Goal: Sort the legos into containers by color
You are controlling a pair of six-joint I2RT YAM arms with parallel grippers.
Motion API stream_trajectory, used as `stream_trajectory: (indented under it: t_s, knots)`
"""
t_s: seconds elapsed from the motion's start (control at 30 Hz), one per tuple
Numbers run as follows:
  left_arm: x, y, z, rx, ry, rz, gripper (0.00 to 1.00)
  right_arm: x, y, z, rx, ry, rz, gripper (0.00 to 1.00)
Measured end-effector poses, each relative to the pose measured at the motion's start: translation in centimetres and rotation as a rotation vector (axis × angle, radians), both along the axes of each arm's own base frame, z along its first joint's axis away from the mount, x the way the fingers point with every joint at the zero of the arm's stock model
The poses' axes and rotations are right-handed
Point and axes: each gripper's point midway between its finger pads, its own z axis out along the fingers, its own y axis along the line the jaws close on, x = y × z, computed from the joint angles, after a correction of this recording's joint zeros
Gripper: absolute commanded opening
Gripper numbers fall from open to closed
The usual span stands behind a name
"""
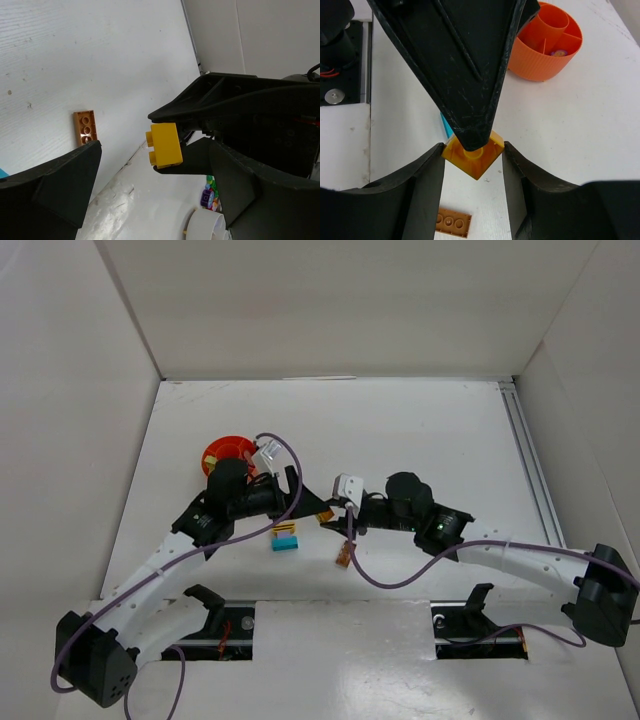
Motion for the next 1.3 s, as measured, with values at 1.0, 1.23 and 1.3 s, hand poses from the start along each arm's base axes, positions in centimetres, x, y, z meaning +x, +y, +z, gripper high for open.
stream_trajectory:
  t_s: [1.0, 1.23, 1.3]
  knots:
    - [0.2, -0.5, -0.4, -0.011, 0.069, 0.068, 0.13, 1.7, 1.8, 0.8, 0.045, -0.025, -0.048, 0.40]
    - [0.5, -0.1, -0.5, 0.006, 0.056, 0.108, 0.00, 1.8, 1.9, 0.6, 0.044, -0.013, -0.049, 0.49]
    - [0.5, 0.0, -0.3, 0.005, 0.045, 0.114, 0.00, 1.7, 2.0, 0.9, 0.051, -0.015, -0.045, 0.54]
